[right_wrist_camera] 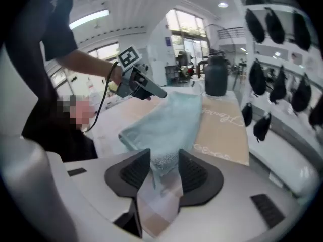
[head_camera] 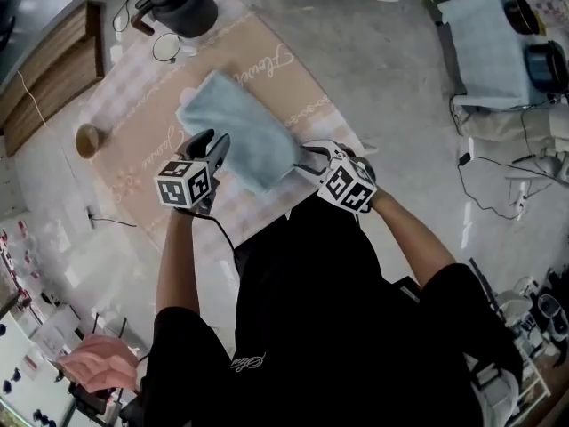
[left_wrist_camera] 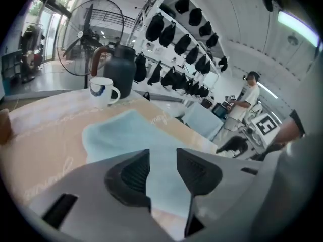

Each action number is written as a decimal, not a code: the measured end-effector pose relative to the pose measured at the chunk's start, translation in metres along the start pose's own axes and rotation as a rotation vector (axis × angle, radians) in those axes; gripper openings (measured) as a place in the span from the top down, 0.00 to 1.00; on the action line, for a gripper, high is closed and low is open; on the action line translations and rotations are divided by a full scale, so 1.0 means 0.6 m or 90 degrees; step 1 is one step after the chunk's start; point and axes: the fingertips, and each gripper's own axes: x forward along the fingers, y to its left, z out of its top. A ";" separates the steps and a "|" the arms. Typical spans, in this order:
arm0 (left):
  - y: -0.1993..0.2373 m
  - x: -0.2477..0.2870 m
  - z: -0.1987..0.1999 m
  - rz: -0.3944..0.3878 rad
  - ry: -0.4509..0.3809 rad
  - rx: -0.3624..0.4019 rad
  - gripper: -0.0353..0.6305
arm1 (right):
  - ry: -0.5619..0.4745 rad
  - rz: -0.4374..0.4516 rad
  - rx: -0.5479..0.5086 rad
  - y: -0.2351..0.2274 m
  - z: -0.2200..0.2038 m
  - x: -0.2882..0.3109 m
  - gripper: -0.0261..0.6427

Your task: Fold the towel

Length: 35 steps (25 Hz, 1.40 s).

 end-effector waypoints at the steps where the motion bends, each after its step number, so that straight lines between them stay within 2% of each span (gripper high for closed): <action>1: -0.017 -0.006 -0.026 -0.017 0.014 0.019 0.70 | 0.015 0.017 -0.050 0.005 -0.010 0.000 0.73; 2: -0.038 -0.011 -0.052 -0.032 0.031 0.046 0.70 | 0.028 0.034 -0.095 0.008 -0.020 -0.001 0.73; 6: -0.120 -0.032 -0.129 -0.084 0.095 0.209 0.70 | 0.061 0.106 -0.224 0.014 -0.028 0.000 0.73; 9: -0.164 -0.032 -0.163 -0.144 0.099 0.261 0.70 | 0.090 0.159 -0.359 0.029 -0.027 0.010 0.69; 12: -0.188 -0.023 -0.206 -0.161 0.136 0.365 0.70 | 0.119 0.203 -0.480 0.051 -0.035 0.022 0.65; 14: -0.206 -0.019 -0.222 -0.180 0.153 0.413 0.70 | 0.131 0.213 -0.536 0.057 -0.035 0.032 0.64; 17: -0.218 -0.007 -0.244 -0.196 0.177 0.443 0.70 | 0.152 0.219 -0.567 0.057 -0.042 0.055 0.64; 22: -0.200 0.017 -0.267 -0.172 0.222 0.489 0.67 | 0.161 0.204 -0.561 0.034 -0.049 0.082 0.64; 27: -0.189 0.030 -0.268 -0.159 0.222 0.505 0.66 | 0.149 0.223 -0.548 0.020 -0.041 0.090 0.71; 29: -0.181 0.035 -0.266 -0.155 0.204 0.498 0.68 | 0.135 0.232 -0.531 0.017 -0.038 0.093 0.71; 32: -0.174 0.037 -0.260 -0.153 0.183 0.456 0.74 | 0.114 0.232 -0.500 0.015 -0.033 0.093 0.74; 35: -0.171 0.037 -0.257 -0.148 0.181 0.420 0.80 | 0.103 0.232 -0.500 0.017 -0.034 0.091 0.75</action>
